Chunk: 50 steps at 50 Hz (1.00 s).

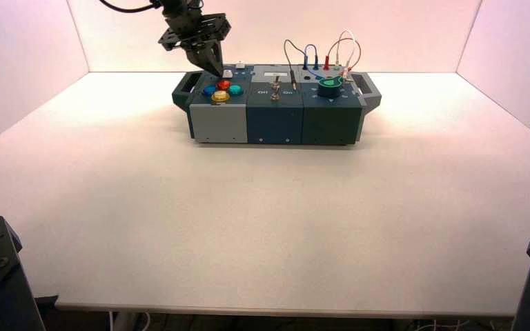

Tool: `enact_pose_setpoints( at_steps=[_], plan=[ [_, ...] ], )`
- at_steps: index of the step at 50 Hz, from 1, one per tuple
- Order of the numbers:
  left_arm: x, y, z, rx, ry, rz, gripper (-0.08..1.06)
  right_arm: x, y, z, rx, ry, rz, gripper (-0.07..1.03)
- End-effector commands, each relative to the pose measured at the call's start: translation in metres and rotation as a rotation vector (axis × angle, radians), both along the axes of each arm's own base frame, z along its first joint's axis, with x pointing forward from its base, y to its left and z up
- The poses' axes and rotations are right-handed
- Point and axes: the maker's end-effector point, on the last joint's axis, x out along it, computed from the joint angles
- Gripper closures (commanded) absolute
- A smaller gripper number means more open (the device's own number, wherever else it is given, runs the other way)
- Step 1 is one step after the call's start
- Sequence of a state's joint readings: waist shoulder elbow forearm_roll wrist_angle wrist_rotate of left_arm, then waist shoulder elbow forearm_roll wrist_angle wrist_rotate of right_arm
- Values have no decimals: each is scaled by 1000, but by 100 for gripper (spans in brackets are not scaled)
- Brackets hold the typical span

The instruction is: Move the bottom slider to position 5.

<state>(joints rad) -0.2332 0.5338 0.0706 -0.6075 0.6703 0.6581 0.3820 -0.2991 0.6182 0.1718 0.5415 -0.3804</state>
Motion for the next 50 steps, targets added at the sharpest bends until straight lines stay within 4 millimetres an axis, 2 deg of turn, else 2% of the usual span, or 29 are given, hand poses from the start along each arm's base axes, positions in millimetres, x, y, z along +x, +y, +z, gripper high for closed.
enact_pose_setpoints(
  at_steps=[1, 40, 50],
  plan=[
    [7, -15, 20, -22, -42, -16, 101, 5, 3, 17, 16, -47, 4, 98],
    [7, -41, 19, -58, -28, -46, 101, 5, 2, 18, 16, -49, 3, 98],
    [7, -43, 19, -57, -30, -50, 101, 5, 1, 18, 15, -50, 2, 98]
  ],
)
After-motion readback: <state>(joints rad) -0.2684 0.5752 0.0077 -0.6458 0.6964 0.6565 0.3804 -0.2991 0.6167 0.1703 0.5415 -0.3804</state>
